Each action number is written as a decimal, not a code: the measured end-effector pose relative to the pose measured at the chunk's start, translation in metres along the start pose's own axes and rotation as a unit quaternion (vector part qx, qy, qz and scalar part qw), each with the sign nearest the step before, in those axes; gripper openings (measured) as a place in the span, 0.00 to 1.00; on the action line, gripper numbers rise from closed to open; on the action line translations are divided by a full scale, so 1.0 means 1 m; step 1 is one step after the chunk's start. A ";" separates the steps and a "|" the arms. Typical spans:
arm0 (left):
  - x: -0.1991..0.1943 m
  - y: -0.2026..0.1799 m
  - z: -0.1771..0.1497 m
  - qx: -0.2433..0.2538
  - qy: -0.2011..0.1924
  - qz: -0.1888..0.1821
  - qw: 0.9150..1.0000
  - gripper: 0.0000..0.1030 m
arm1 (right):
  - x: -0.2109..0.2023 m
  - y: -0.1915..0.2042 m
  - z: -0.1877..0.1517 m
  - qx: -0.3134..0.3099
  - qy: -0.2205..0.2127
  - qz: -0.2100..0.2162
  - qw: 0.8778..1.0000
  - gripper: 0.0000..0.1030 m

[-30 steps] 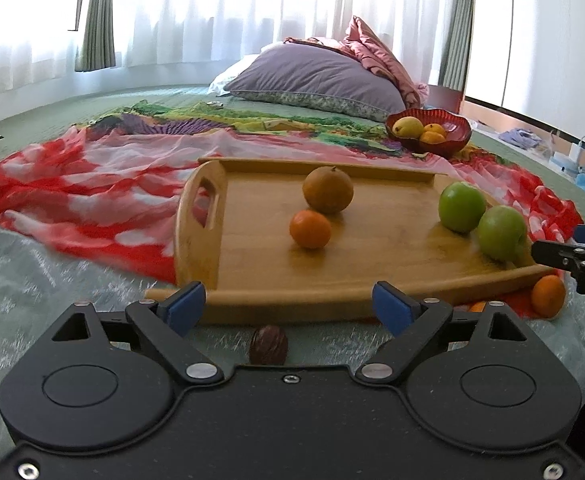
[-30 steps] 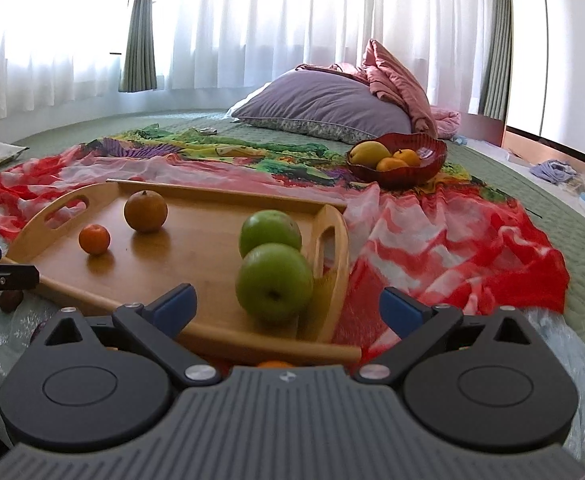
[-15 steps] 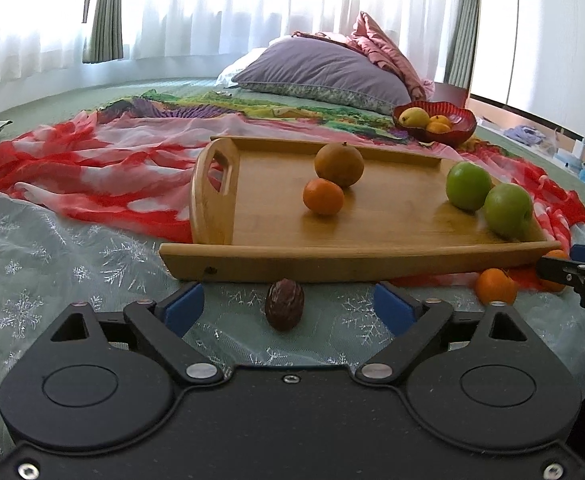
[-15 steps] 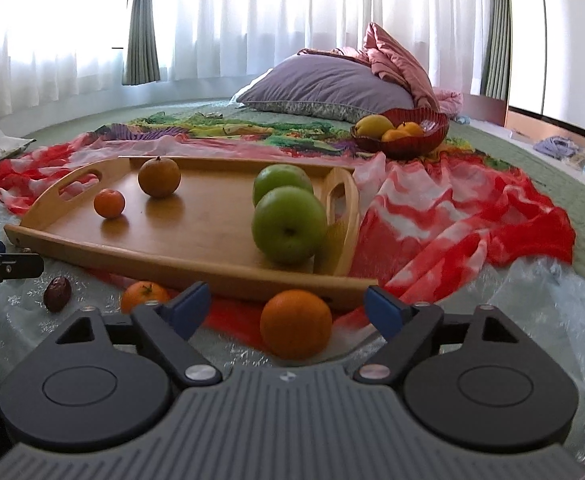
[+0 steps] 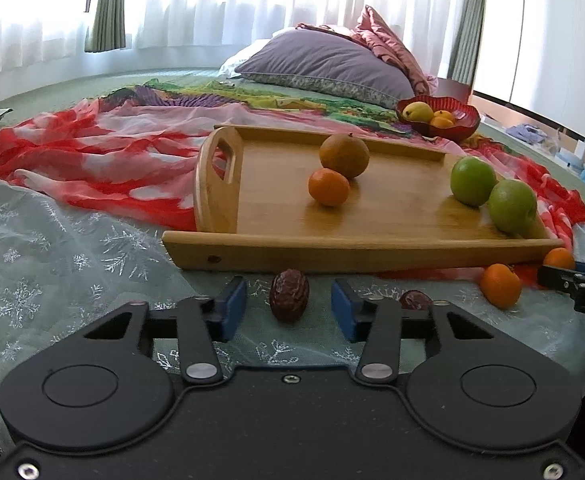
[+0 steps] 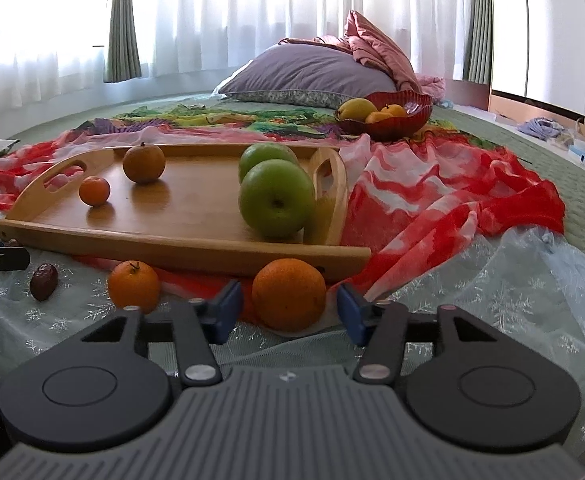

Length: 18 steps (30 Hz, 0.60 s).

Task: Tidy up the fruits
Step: 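Grasp a dark date with the left tool while the right tool grasps an orange, then carry the date over the tray with the left tool while the right tool carries the orange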

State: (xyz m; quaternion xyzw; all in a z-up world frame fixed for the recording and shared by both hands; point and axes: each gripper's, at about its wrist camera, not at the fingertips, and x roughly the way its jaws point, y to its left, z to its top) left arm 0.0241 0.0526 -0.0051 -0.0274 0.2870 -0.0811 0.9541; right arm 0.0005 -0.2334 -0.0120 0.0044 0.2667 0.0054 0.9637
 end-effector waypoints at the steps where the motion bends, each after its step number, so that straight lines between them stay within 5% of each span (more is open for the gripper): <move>1: 0.000 0.001 0.000 -0.001 0.000 0.001 1.000 0.35 | 0.000 0.000 0.000 0.001 -0.001 -0.001 1.000 0.56; 9: 0.002 0.000 0.001 -0.001 0.002 0.002 1.000 0.19 | -0.001 0.004 -0.002 -0.011 -0.005 -0.006 1.000 0.46; 18: 0.000 -0.005 0.008 0.012 0.004 0.022 1.000 0.19 | -0.005 0.006 -0.001 -0.014 -0.011 -0.016 1.000 0.41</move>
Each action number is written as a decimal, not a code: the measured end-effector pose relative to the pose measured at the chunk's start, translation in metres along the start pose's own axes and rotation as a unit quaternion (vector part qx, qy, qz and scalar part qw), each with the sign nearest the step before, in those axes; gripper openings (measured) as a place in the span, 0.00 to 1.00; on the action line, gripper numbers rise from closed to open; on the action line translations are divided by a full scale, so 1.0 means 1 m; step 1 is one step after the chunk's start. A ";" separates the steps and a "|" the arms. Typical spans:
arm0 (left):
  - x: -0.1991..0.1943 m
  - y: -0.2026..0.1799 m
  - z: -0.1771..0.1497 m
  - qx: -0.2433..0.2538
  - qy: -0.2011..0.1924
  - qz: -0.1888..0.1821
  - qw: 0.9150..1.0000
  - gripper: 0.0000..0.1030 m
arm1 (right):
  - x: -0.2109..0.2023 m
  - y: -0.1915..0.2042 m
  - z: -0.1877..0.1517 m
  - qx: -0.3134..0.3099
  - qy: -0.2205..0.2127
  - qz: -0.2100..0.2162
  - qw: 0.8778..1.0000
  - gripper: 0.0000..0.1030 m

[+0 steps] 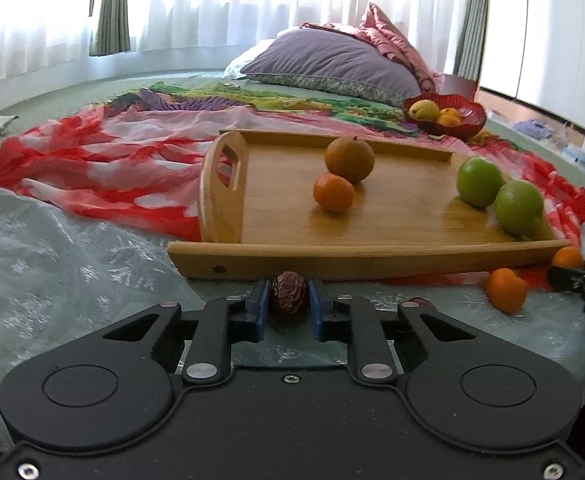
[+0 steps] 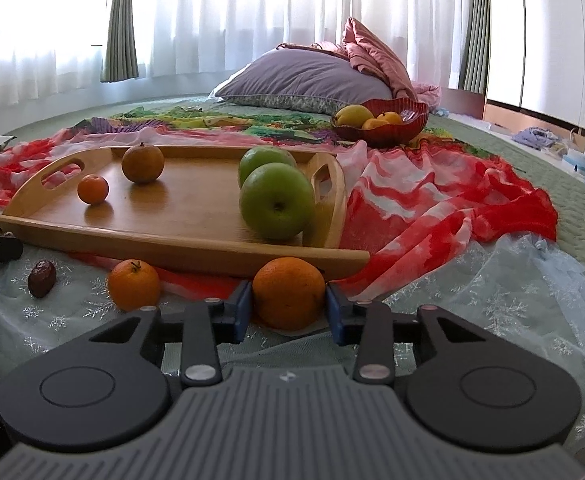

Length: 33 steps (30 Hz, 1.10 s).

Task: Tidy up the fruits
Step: 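Carry the date over the tray with the left tool while the right tool carries the orange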

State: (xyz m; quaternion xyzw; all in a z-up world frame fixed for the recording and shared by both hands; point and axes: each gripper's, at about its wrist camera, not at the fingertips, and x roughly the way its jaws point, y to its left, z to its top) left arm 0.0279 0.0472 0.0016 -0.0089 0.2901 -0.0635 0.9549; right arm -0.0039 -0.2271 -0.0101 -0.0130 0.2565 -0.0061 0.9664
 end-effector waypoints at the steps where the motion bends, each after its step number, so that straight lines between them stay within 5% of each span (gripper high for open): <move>1: -0.001 0.000 0.001 0.000 -0.001 0.002 1.000 0.19 | -0.001 0.001 0.001 -0.002 -0.002 -0.002 1.000 0.41; 16: -0.009 -0.010 0.046 0.009 -0.042 -0.010 0.999 0.19 | -0.013 -0.004 0.035 0.002 -0.044 -0.008 0.999 0.41; 33: 0.028 -0.010 0.111 0.000 -0.039 -0.023 0.999 0.19 | 0.012 -0.008 0.104 0.016 -0.061 0.008 0.998 0.41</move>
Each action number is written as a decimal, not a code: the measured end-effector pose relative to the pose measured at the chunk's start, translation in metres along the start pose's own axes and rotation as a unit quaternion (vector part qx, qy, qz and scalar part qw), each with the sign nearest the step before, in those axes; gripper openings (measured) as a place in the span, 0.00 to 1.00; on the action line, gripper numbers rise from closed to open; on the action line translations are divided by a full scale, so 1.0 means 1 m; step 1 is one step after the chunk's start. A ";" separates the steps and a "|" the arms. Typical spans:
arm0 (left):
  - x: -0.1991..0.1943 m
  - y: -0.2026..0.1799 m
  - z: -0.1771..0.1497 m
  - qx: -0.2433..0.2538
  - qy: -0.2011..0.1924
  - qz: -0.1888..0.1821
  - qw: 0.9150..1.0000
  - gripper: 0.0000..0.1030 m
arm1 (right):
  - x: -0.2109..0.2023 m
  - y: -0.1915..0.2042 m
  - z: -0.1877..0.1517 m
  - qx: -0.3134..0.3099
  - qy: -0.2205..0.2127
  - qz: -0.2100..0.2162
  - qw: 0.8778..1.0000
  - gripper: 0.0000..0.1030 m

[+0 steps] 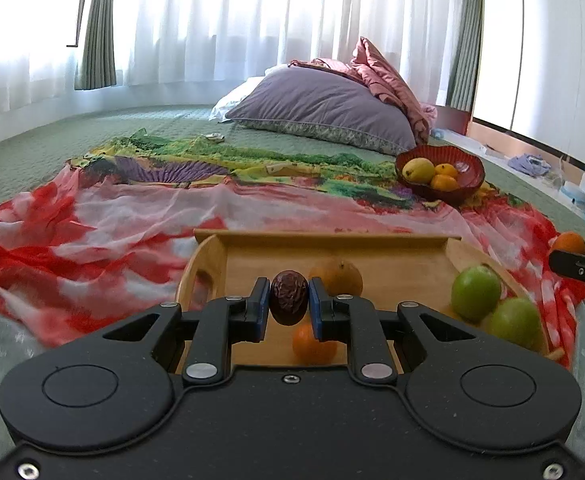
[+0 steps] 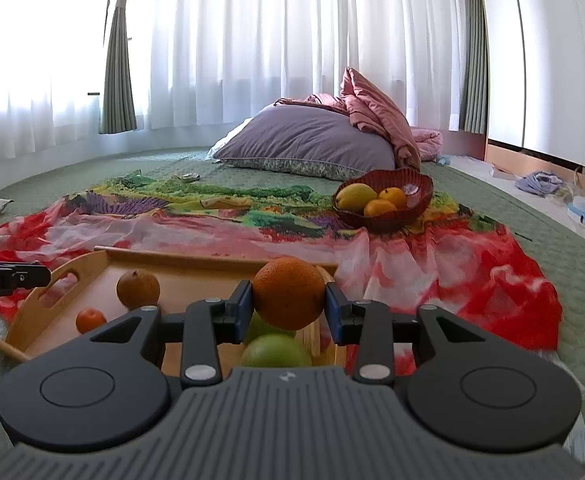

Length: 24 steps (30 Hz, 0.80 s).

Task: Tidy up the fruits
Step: 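Carry the date over the tray with the left tool while the right tool carries the orange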

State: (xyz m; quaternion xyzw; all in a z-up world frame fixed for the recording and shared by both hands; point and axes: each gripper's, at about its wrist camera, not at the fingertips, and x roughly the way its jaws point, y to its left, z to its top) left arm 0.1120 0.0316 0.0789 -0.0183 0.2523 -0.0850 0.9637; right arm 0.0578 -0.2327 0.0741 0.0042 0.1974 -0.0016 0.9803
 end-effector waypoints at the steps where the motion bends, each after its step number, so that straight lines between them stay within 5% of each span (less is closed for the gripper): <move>1: 0.004 0.001 0.004 -0.002 0.002 -0.004 1.000 0.19 | 0.004 0.000 0.004 0.000 0.001 0.001 1.000 0.41; 24: 0.111 0.025 0.071 -0.031 0.100 -0.021 0.994 0.19 | 0.105 -0.014 0.062 0.055 0.085 0.020 0.995 0.41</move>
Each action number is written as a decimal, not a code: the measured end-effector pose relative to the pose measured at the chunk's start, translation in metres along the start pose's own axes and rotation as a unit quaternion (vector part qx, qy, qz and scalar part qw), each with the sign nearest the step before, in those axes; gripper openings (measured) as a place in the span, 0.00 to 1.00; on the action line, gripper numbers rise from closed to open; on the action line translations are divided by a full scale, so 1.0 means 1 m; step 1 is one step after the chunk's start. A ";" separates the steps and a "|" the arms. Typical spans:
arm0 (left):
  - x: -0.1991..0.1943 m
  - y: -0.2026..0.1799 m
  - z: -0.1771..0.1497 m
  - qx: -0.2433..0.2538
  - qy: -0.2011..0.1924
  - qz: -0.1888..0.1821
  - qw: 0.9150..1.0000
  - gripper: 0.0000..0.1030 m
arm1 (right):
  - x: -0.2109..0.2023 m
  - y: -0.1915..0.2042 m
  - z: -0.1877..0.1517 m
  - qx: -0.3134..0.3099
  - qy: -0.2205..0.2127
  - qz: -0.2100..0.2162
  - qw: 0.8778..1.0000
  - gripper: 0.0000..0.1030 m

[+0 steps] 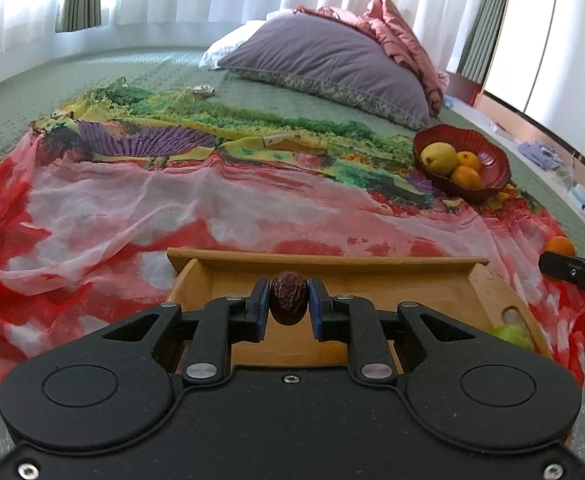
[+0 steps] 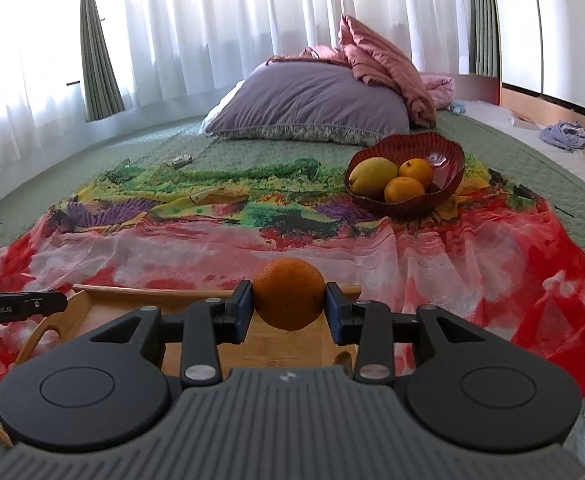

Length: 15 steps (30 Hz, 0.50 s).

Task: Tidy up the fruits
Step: 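Carry the date over the tray with the left tool while the right tool carries the orange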

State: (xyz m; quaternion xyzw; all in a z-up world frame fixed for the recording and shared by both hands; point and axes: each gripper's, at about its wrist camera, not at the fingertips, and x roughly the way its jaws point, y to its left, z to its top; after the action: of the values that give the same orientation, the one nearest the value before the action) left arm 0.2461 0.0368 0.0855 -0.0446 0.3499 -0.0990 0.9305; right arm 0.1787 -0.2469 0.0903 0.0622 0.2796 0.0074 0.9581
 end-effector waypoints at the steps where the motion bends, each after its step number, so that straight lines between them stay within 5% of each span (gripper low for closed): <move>1: 0.004 0.000 0.002 0.000 0.003 0.003 1.000 0.19 | 0.004 0.001 0.002 0.000 0.004 -0.001 1.000 0.41; 15: 0.046 -0.004 0.008 0.003 0.047 0.028 0.999 0.19 | 0.056 0.014 0.011 -0.002 0.066 -0.010 0.998 0.41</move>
State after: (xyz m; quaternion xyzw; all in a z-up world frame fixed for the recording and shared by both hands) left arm 0.2848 0.0234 0.0623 -0.0276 0.3938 -0.0757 0.9156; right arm 0.2318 -0.2316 0.0713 0.0570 0.3426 0.0027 0.9377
